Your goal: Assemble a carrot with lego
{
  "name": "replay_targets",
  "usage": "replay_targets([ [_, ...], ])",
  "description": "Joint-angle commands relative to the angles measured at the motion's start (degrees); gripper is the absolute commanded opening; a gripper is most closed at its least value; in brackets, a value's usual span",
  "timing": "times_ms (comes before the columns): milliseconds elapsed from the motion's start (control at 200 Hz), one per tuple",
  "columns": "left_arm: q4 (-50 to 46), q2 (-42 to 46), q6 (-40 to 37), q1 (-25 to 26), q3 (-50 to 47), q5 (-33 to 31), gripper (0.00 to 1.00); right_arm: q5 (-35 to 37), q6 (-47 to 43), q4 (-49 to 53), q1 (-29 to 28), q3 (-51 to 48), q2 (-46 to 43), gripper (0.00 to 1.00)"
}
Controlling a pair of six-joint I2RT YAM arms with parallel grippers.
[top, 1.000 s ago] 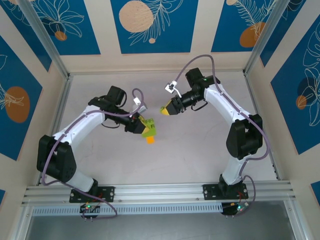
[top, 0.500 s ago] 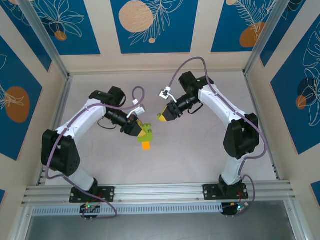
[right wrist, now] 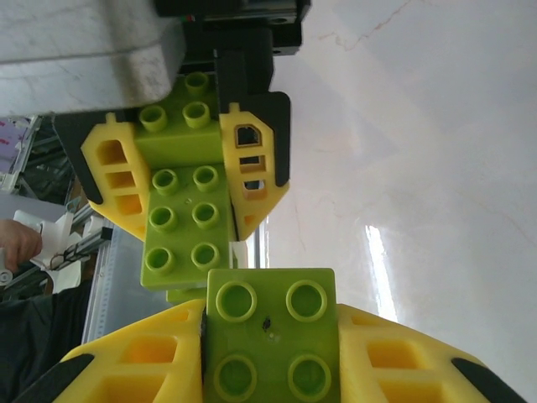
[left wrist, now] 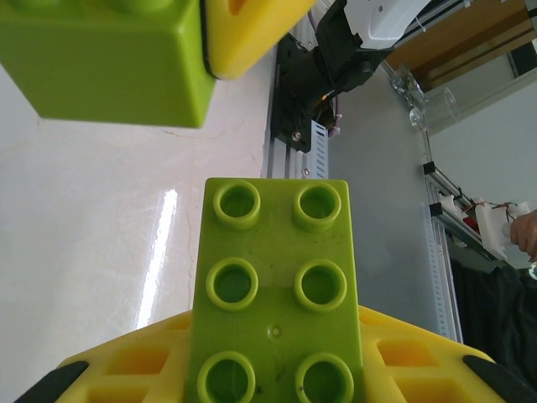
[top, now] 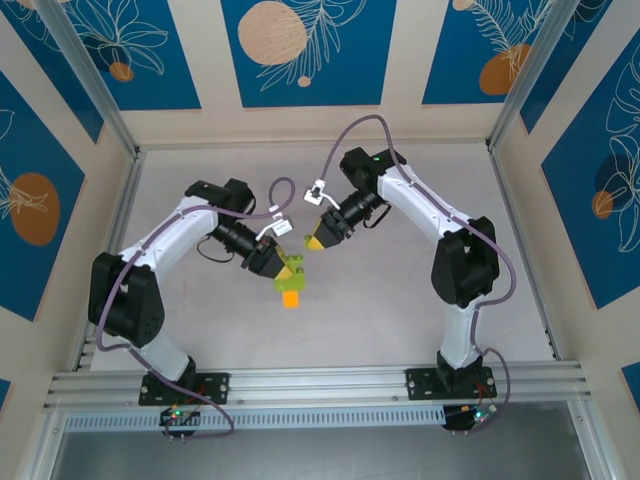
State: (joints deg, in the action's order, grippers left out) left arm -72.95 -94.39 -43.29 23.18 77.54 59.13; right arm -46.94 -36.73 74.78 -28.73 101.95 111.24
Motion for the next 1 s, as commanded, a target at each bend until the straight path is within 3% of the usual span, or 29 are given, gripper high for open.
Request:
replay_targets([
  [0, -1.77, -1.44, -2.37, 0.81, 1.87, 1.8, 0.29, -3.44, -2.37, 2.82, -0.44, 2.62, 0.43, 0.18],
  [515, 3.65, -0.01, 0.75, 0.74, 3.77, -3.33, 0.29, -0.53, -2.87, 4.75, -3.26, 3.35, 1.03, 0.18],
  [995, -1.88, 1.0, -1.99, 0.75, 8.18, -4.24, 0.3, 2.24, -3.07, 4.18, -5.06, 0.98, -0.75, 0.18],
])
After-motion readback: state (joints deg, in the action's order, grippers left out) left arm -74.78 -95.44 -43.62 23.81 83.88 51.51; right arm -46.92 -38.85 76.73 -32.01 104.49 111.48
